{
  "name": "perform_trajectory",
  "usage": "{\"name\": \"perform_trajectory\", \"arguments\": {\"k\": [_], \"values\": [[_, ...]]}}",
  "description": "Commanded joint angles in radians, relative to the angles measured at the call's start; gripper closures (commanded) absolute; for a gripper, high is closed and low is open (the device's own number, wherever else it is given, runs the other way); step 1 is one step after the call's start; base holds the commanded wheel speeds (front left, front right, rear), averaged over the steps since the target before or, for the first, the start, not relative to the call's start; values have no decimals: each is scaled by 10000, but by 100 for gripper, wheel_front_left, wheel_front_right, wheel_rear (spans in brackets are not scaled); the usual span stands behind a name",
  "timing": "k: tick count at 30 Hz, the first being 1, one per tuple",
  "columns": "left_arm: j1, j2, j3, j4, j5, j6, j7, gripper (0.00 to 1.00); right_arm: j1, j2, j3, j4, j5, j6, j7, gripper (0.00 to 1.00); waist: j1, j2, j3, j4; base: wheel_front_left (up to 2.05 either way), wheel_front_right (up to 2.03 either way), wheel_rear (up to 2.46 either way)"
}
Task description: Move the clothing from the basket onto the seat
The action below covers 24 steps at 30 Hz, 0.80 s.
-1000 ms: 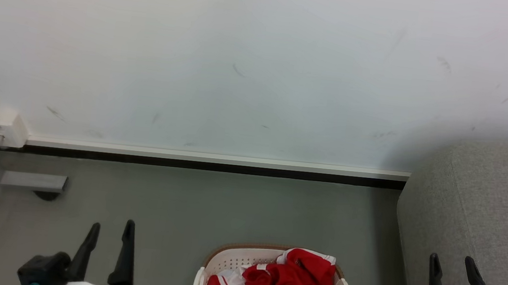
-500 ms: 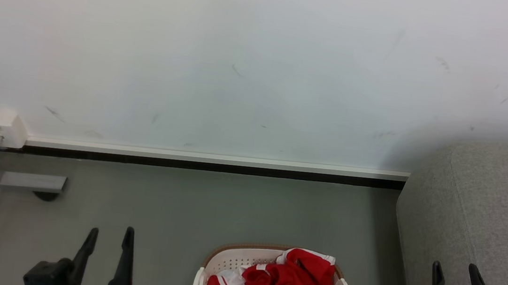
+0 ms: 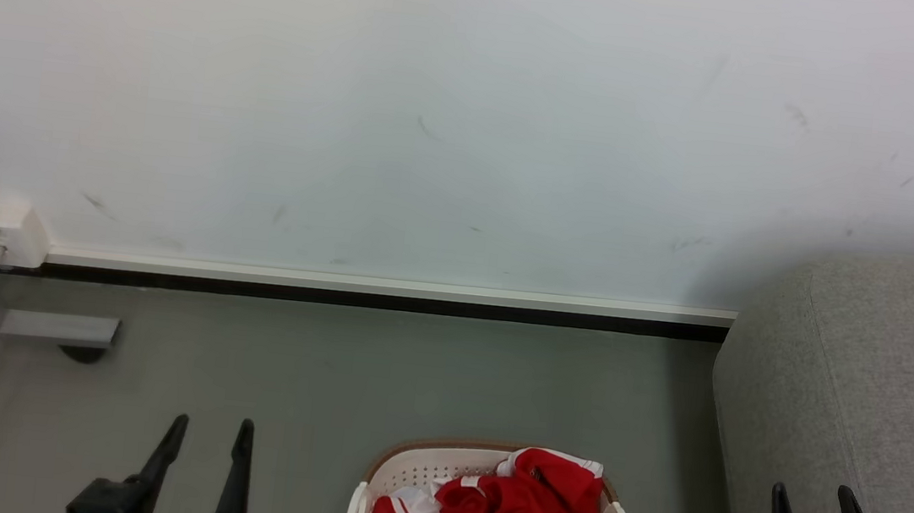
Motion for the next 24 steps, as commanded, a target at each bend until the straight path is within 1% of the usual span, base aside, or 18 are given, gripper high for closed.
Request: {"name": "perform_trajectory", "arguments": {"k": [1,10,15,24], "values": [[117,28,12,17,252,-12,-57,0,118,-23,12,10,-200,-19,-59,0,-1,0,0,-8,0,0,0],[143,-7,55,127,713,-64,-217,0,138,-29,24,106,-305,-21,-229,0,-1,0,-5,-20,0,0,0],[114,-20,112,166,579,-98,-199,0,117,-26,23,145,-62,-21,-213,0,-1,0,-4,-29,0,0,0],[48,-38,197,180,511,-159,-199,0,29,-27,79,163,-23,-21,-213,0,-1,0,40,-89,0,0,0]]}}
